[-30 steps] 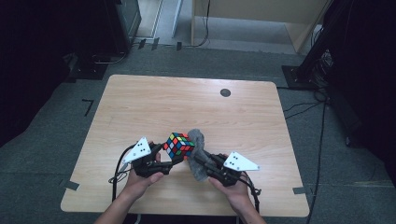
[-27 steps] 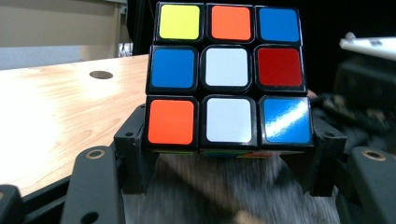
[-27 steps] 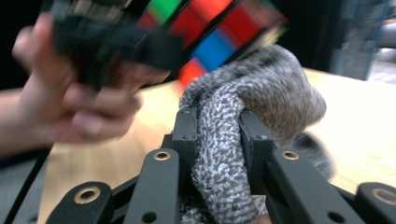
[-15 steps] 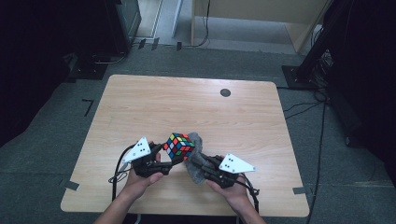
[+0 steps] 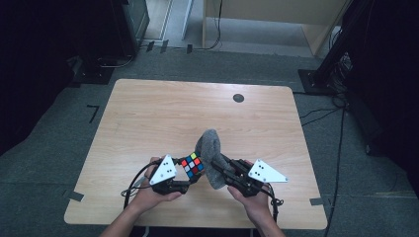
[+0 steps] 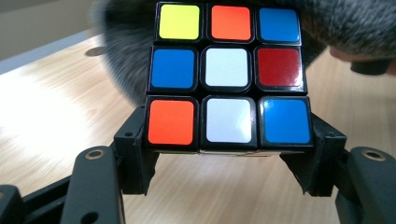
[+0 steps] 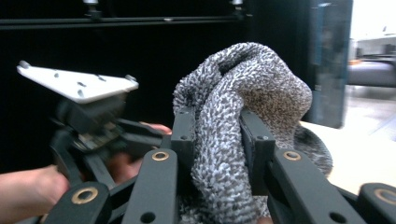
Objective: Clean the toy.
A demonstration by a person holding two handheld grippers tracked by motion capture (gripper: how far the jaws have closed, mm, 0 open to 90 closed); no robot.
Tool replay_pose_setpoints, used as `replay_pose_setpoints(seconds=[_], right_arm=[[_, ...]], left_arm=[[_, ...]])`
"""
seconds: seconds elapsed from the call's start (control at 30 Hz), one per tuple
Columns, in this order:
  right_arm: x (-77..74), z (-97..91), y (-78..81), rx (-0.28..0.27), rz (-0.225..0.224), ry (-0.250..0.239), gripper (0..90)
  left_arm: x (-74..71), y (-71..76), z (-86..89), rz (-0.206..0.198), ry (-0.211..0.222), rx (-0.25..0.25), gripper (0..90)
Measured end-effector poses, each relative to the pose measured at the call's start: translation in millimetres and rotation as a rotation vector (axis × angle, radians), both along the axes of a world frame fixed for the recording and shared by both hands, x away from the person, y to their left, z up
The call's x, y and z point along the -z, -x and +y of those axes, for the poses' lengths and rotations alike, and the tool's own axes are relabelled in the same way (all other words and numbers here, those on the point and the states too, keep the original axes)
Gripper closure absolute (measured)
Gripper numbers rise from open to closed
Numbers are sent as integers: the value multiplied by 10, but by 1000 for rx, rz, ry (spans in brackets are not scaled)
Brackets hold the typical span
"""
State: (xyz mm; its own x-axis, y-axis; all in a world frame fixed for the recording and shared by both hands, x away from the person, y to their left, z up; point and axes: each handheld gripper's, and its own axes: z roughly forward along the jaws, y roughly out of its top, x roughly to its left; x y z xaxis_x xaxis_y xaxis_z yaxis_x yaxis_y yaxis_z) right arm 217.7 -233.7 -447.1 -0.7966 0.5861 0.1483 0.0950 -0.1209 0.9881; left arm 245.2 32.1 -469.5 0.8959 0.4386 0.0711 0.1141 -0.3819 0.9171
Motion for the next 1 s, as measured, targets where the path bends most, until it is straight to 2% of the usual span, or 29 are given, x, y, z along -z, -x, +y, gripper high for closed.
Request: replay_pose_setpoints(seconds=[0.1, 0.2, 0.3, 0.37, 0.43, 0.5, 0.57, 0.67, 0.77, 0.83, 0.87, 0.93, 1.0], right_arm=[[56, 36, -13, 3, 34, 26, 715], [160, 15, -66, 13, 77, 26, 715], [204, -13, -115, 38, 112, 60, 717], [223, -34, -136, 50, 134, 56, 718], [193, -30, -120, 38, 129, 36, 717], [129, 19, -69, -11, 95, 6, 714], [72, 68, -21, -18, 60, 10, 713], [98, 31, -50, -9, 89, -4, 715], [185, -11, -101, 23, 120, 31, 717], [184, -9, -101, 25, 121, 40, 718], [163, -3, -91, 20, 111, 32, 718], [107, 16, -58, -16, 92, -5, 715], [74, 43, -30, -29, 71, -11, 715]], left_arm=[[-34, 41, -15, -11, 23, 23, 340], [-61, 35, 31, -19, 40, 11, 340], [-87, 12, 86, -3, 86, 9, 340], [-89, -1, 93, 2, 88, 10, 340], [-66, -1, 67, -4, 54, 7, 340], [-38, 14, 23, -14, 14, -1, 340], [-47, 24, 19, -15, 28, 4, 340], [-87, 20, 62, -6, 74, 11, 340], [-90, -2, 98, 5, 89, 1, 340], [-82, -13, 107, 16, 104, 2, 340], [-81, -16, 103, 13, 101, 1, 340], [-69, -14, 75, 3, 69, -7, 340], [-53, 0, 55, -3, 50, -6, 340]])
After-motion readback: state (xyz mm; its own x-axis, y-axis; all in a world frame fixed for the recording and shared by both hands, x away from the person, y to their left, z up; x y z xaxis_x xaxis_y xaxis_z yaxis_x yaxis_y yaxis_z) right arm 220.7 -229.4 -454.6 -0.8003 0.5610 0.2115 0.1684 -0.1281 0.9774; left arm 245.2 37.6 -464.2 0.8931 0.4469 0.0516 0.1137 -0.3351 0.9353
